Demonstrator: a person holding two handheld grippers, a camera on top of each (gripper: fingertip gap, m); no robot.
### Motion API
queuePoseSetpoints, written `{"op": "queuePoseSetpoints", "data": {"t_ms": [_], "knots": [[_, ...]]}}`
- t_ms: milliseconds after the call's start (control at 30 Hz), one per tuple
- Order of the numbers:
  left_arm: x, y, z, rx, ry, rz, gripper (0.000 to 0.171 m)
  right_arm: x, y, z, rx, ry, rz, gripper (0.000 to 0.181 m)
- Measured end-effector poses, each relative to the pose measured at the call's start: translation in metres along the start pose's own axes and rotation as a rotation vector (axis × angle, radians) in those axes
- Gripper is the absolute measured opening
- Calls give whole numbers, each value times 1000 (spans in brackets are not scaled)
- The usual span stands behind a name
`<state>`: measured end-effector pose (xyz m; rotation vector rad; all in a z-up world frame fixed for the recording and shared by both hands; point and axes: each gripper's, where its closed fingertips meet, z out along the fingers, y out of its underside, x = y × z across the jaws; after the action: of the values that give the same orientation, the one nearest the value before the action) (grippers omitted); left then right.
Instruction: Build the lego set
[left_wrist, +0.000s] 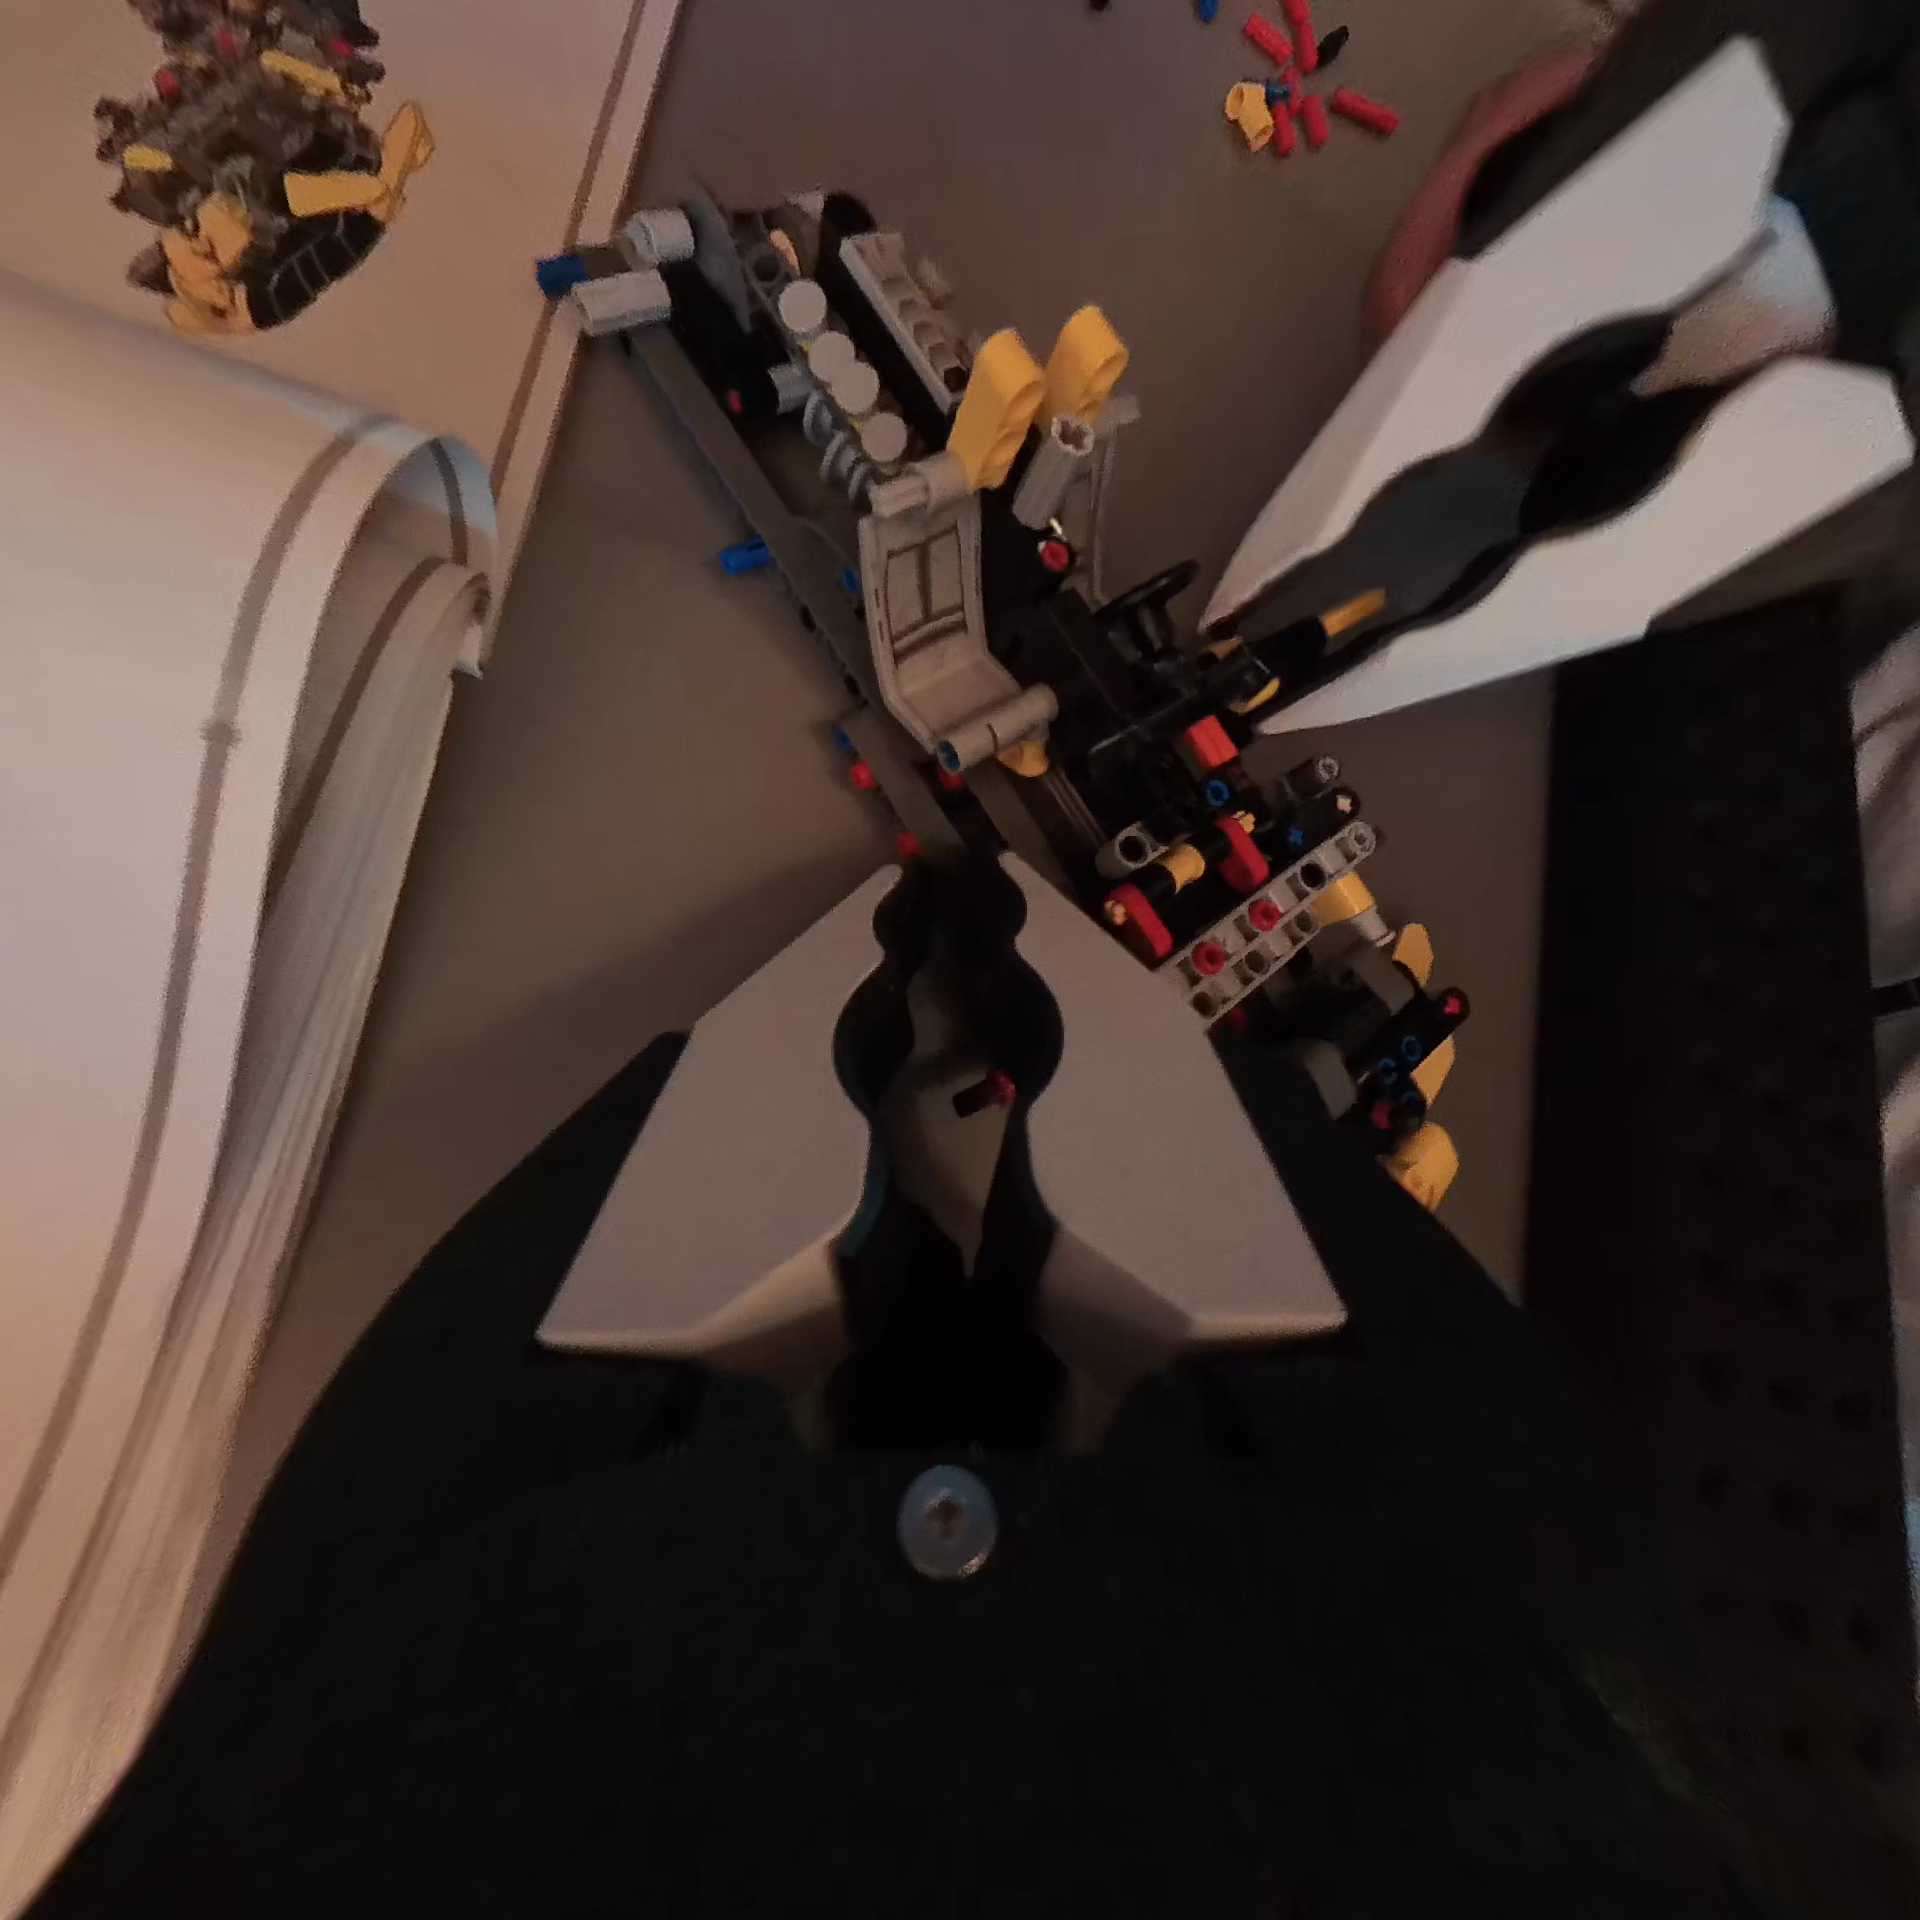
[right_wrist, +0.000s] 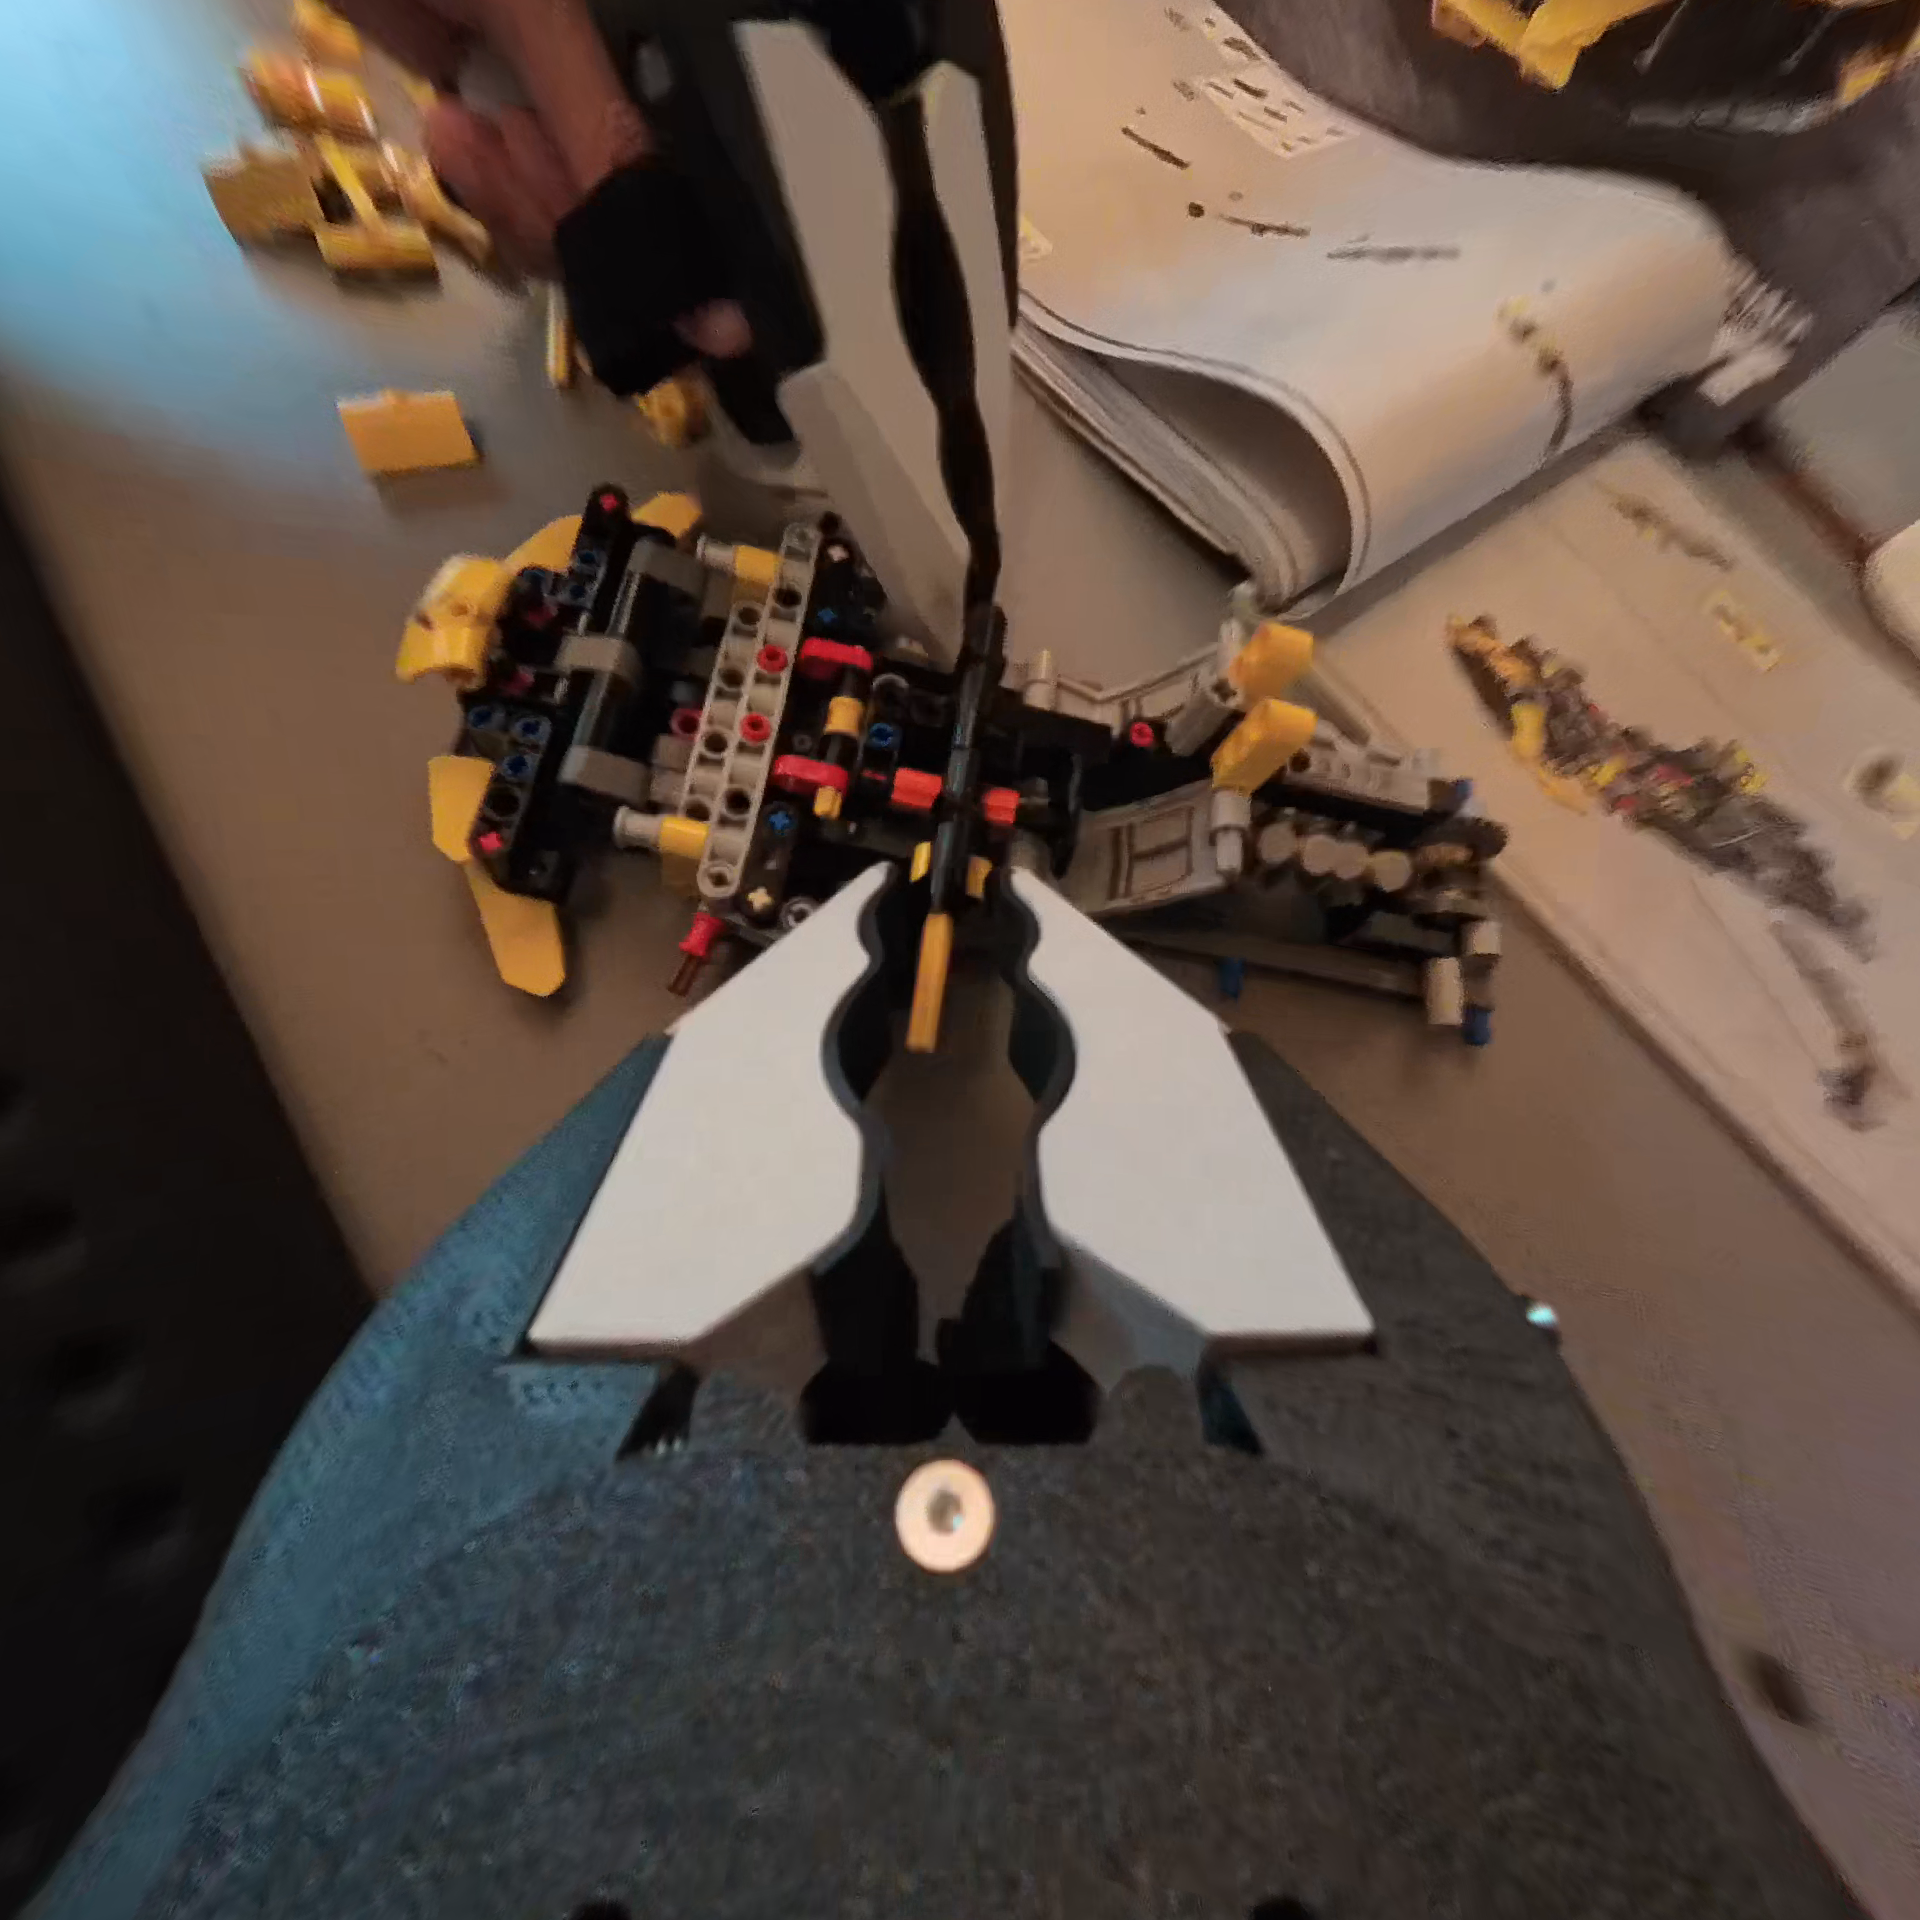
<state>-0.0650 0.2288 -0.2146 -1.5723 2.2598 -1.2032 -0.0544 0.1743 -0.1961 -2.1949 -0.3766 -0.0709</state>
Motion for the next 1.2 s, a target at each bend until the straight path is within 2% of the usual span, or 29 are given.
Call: {"op": "queuePoseSetpoints", "data": {"t_ms": [67,133,200,267,333,467,567,633,700,833,933,1000,1100,1200], "knots": [[3,-7,-5,41,8,34,16,-4,0,-3,28,-161,192,18],[13,-14,-7,72,60,43,16,-11,-9,-11,87,-376,391,19],[16,-11,-2,52,64,68,16,-12,-14,-13,120,-486,519,22],[18,-9,0,46,81,72,18,-9,-6,-7,69,-420,457,21],[15,-7,-4,31,76,71,34,-9,-7,-7,57,-353,390,21],[16,-21,-12,85,72,109,30,-7,-3,-10,19,-289,396,24],[27,-28,-2,69,133,139,28,-7,3,-12,1,-254,388,23],[32,-34,9,64,199,58,26,-8,9,-8,-27,-216,339,21],[32,-38,16,69,224,-40,13,-12,10,-3,-46,-213,307,19],[33,-37,21,85,247,-185,12,-9,12,-3,-44,-120,217,15],[32,-37,22,111,292,-274,14,-9,14,-5,-73,-2,57,15],[33,-37,22,118,314,-284,15,-9,15,-6,-79,35,15,15],[34,-37,22,119,300,-245,14,-9,15,-6,-62,-27,119,15],[34,-37,22,118,287,-229,14,-9,15,-5,-65,-30,127,15]]}}
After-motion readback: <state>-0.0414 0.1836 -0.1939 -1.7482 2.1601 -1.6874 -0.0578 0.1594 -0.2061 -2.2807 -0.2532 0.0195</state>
